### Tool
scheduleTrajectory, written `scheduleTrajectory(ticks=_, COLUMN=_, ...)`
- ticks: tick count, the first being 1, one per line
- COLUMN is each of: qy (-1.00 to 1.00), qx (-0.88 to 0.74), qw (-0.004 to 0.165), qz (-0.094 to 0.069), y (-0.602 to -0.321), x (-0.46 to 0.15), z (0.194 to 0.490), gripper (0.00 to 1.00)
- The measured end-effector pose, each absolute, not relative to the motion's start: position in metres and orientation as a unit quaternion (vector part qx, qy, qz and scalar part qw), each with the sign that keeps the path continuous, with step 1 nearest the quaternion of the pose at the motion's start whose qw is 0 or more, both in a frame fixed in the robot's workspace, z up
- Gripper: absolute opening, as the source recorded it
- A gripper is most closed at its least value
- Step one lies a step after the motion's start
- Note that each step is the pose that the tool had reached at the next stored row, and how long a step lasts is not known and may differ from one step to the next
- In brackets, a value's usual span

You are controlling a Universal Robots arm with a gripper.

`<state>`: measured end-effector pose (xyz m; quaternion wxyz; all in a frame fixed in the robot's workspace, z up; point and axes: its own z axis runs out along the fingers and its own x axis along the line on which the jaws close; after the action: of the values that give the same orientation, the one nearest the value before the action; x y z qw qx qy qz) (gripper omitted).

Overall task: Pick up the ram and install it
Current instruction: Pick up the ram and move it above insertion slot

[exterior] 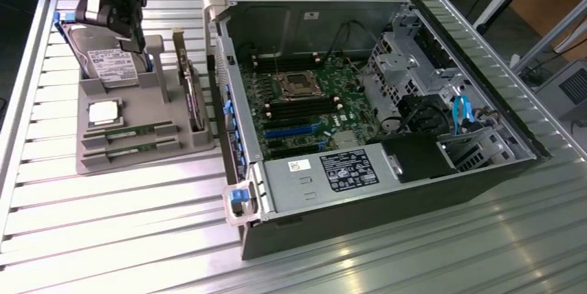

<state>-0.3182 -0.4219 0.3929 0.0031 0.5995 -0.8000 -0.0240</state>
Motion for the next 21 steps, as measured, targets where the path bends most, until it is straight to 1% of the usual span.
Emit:
scheduleTrajectory(ticks=12, qy=-0.726, qx=0.687, qw=0.006, qz=-0.023, y=-0.4219, x=-0.3182, z=0.3929, gripper=0.10)
scheduleTrajectory(ticks=16, qy=-0.725, qx=0.688, qw=0.006, qz=-0.023, y=-0.4221, x=-0.3182, z=0.3930, gripper=0.10)
scheduleTrajectory(ticks=18, qy=-0.725, qx=0.688, qw=0.006, qz=-0.023, y=-0.4236, x=-0.3182, z=0.3929, gripper=0.36)
scheduleTrajectory(ticks=21, qy=-0.725, qx=0.688, qw=0.006, qz=-0.023, y=-0.4236, x=-0.3182, z=0.3913, gripper=0.36)
